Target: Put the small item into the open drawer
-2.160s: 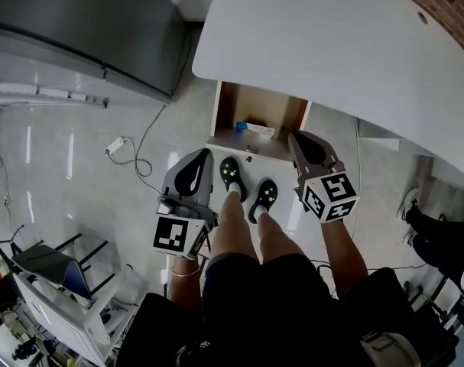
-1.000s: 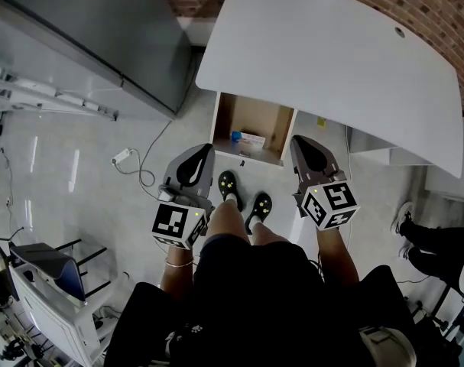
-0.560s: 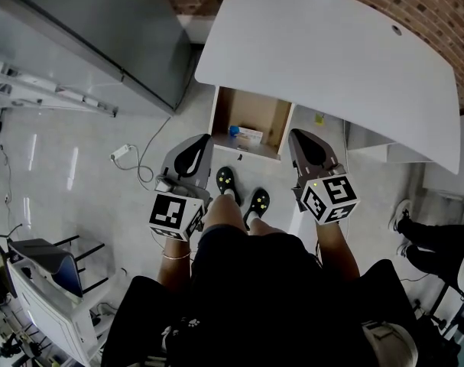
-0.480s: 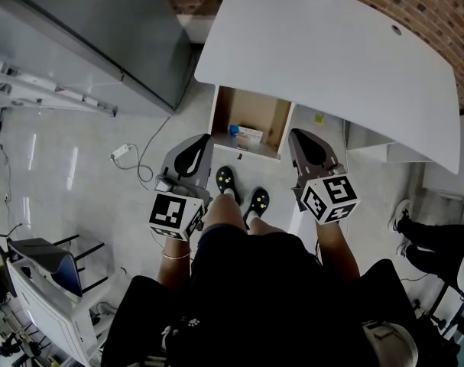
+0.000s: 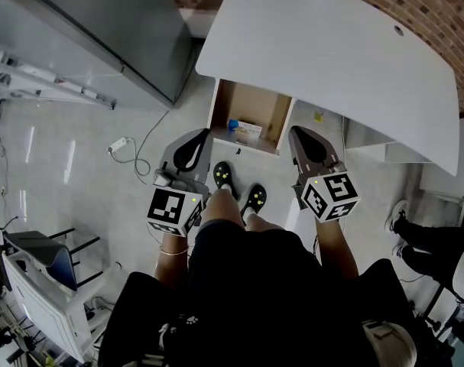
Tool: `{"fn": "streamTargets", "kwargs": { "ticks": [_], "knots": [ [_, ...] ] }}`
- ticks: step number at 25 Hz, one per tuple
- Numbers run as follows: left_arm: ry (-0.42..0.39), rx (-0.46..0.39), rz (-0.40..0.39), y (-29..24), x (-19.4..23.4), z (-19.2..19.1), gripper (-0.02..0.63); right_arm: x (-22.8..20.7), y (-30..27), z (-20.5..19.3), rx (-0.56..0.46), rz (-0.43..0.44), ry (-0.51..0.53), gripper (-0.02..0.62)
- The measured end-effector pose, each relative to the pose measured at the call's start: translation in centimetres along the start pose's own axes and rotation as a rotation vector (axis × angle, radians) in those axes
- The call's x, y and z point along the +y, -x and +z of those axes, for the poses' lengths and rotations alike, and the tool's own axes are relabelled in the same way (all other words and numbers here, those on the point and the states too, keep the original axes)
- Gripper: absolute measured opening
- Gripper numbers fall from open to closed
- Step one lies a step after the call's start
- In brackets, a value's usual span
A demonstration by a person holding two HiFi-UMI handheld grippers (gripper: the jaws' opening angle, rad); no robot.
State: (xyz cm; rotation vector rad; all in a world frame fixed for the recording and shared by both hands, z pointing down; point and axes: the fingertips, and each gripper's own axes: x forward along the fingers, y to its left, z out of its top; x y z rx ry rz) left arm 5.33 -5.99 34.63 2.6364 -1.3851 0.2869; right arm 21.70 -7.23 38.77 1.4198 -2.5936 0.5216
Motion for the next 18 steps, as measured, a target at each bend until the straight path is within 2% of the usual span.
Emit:
{"fn": "streamTargets", "kwargs": {
  "ticks": [18],
  "knots": [
    [-0.001, -0.002, 0.008, 0.30, 0.10, -0.20, -0.003, 0.07, 0.14, -0.13, -0.001, 0.003, -0.007, 0.011]
  ]
}}
